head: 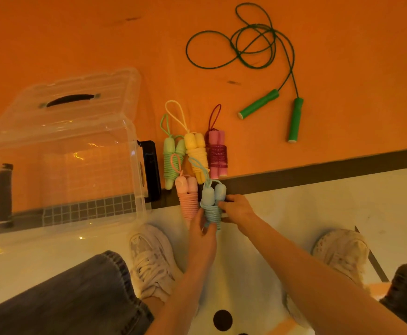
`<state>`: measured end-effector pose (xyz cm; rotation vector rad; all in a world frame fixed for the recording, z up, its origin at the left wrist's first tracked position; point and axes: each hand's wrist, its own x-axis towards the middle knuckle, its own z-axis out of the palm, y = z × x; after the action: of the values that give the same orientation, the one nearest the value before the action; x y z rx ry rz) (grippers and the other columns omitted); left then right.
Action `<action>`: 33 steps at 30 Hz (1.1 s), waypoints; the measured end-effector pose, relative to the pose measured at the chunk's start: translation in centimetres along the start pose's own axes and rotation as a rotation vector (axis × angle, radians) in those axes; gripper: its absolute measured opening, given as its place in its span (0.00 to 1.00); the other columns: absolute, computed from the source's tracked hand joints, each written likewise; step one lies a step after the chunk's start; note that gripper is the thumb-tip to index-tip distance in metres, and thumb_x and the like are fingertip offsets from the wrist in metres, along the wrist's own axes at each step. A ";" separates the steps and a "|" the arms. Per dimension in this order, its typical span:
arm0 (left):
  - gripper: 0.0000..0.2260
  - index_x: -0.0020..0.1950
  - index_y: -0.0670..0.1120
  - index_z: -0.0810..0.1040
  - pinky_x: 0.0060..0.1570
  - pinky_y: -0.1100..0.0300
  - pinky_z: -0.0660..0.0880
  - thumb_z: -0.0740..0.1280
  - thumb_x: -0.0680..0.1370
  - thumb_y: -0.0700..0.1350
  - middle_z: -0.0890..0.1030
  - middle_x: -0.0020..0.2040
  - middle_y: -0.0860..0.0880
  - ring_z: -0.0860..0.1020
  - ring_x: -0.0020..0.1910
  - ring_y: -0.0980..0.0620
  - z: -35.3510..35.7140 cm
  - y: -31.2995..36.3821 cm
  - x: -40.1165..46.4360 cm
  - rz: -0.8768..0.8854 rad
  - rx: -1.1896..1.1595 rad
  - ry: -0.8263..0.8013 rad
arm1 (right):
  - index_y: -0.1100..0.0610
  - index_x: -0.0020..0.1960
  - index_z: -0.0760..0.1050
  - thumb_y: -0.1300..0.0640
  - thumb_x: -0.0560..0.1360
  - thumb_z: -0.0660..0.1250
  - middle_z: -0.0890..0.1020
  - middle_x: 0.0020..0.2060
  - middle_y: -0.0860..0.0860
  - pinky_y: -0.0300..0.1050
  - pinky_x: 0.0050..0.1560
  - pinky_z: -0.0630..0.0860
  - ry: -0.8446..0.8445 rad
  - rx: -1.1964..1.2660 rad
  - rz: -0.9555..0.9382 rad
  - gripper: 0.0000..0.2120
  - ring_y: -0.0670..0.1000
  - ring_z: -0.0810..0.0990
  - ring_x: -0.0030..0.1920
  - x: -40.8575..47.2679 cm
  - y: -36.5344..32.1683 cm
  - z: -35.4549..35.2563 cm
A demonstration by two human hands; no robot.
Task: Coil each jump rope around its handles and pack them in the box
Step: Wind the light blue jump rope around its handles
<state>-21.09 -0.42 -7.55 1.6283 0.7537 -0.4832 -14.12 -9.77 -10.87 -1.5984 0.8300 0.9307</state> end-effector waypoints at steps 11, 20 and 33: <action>0.19 0.71 0.44 0.67 0.40 0.78 0.72 0.59 0.80 0.33 0.74 0.61 0.49 0.73 0.55 0.57 -0.4 1.1 0.1 -0.053 -0.025 0.060 | 0.67 0.56 0.77 0.62 0.77 0.62 0.80 0.53 0.62 0.47 0.49 0.70 0.002 -0.278 -0.110 0.12 0.54 0.75 0.48 0.5 -0.2 0.4; 0.16 0.69 0.44 0.69 0.47 0.71 0.67 0.61 0.81 0.38 0.74 0.60 0.51 0.71 0.56 0.56 -1.3 3.6 -0.2 -0.048 -0.020 0.137 | 0.62 0.65 0.74 0.59 0.78 0.64 0.78 0.60 0.58 0.50 0.61 0.73 -0.014 -0.394 -0.134 0.17 0.57 0.77 0.60 -1.4 -1.5 -3.3; 0.13 0.63 0.44 0.76 0.39 0.78 0.68 0.61 0.80 0.37 0.76 0.55 0.50 0.73 0.49 0.58 1.6 11.9 1.7 0.189 0.115 -0.039 | 0.65 0.61 0.76 0.60 0.77 0.66 0.80 0.55 0.62 0.50 0.54 0.76 0.170 -0.358 -0.255 0.15 0.57 0.79 0.53 -3.0 -7.9 -13.6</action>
<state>-11.35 -2.47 -0.62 1.7728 0.5448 -0.4268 -6.50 -21.34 -2.85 -2.0630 0.5752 0.7972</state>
